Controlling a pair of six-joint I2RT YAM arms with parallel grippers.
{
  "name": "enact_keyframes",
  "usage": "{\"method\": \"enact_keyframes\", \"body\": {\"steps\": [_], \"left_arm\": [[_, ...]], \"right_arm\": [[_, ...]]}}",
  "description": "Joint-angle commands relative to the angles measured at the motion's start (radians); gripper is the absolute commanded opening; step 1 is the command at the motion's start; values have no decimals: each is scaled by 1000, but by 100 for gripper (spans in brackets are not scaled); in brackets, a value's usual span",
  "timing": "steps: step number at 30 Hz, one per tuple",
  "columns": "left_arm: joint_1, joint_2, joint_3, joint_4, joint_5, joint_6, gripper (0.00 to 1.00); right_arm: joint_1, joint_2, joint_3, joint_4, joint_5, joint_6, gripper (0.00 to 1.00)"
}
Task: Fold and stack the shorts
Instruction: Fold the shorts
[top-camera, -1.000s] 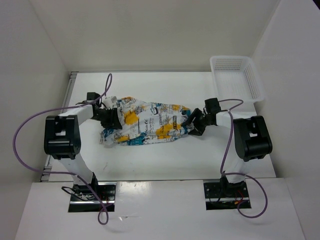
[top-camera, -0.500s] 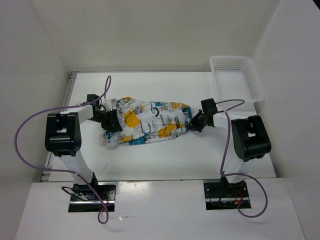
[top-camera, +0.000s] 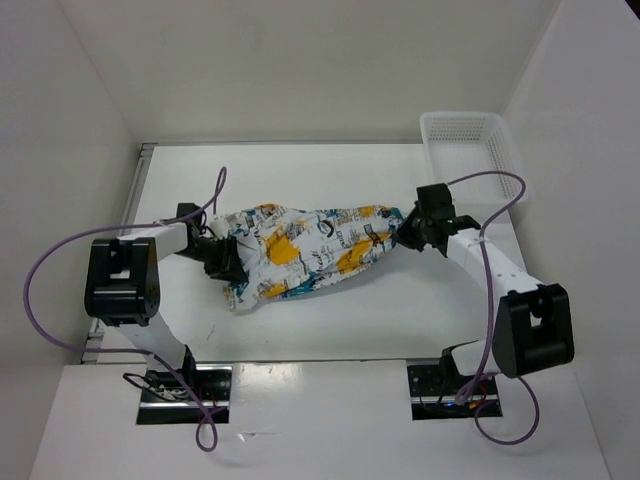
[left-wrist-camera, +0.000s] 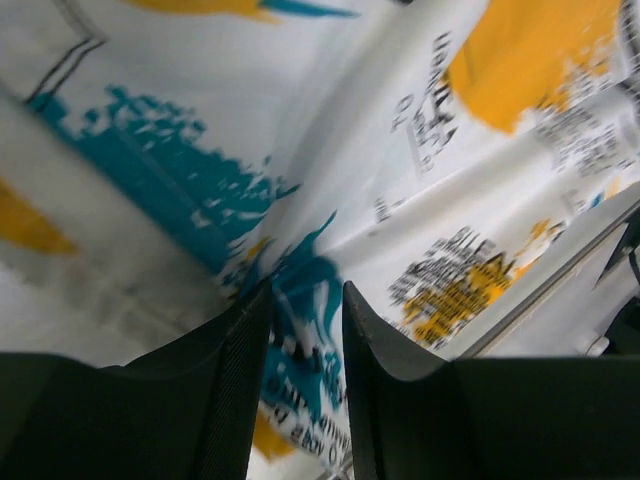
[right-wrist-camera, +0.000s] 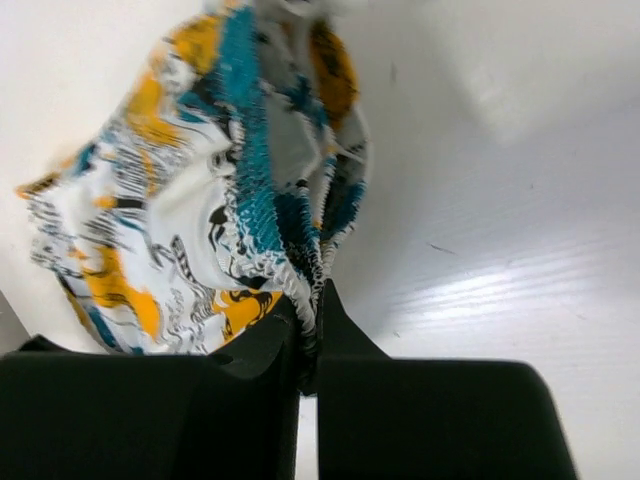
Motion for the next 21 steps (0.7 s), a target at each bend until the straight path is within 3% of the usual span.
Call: {"method": "enact_keyframes", "body": {"steps": [1, 6, 11, 21], "left_arm": [[-19, -40, -25, -61, -49, 30, 42], [-19, -49, 91, -94, -40, 30, 42], [21, -49, 138, -55, 3, 30, 42], [32, 112, 168, 41, -65, 30, 40]], "right_arm": [[12, -53, 119, -68, 127, -111, 0], [110, 14, 275, -130, 178, -190, 0], [132, 27, 286, -143, 178, -208, 0], [268, 120, 453, -185, 247, -309, 0]]}}
